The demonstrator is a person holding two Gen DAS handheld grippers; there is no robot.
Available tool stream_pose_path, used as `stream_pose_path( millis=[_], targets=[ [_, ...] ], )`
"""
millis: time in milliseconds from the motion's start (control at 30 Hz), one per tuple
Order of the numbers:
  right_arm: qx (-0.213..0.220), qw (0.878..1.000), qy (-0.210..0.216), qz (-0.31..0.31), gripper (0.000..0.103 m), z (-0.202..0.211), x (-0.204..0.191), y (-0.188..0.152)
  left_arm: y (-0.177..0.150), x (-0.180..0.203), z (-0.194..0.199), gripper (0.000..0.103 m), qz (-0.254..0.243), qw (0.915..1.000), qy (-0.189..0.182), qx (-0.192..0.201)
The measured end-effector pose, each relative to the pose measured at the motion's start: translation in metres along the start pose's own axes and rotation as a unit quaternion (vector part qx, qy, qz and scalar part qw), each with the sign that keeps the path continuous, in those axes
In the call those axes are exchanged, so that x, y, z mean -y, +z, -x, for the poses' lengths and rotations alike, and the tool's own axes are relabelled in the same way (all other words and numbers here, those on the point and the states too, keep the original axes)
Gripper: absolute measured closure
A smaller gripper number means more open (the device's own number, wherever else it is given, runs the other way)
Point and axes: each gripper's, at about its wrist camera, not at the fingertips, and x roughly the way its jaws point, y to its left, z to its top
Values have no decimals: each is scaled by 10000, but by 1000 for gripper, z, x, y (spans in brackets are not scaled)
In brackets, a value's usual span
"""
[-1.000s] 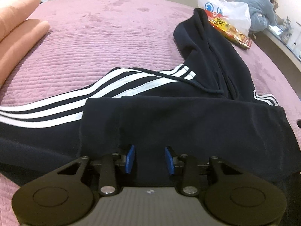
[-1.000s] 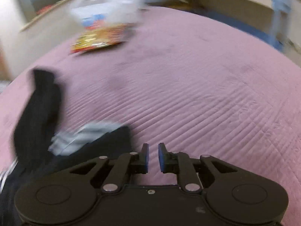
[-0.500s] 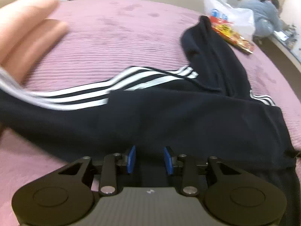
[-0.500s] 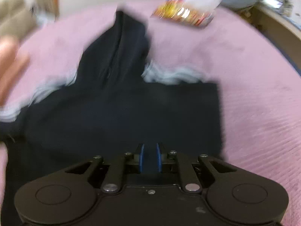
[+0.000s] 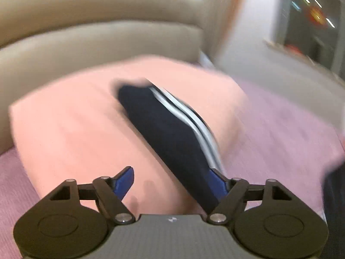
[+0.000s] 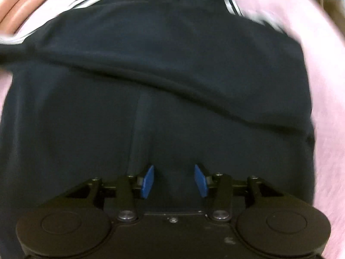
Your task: Fold large clothes
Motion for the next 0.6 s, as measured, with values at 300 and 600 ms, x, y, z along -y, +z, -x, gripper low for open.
stream_pose_path(
  millis=[300, 600],
  targets=[
    [181, 9966, -467, 647, 50, 4, -22, -9, 65, -68, -107, 26, 1455, 9880, -367, -359],
    [264, 9983, -421, 313, 46, -2, -8, -1, 52, -5, -66, 90, 192, 9986, -434, 235]
  ],
)
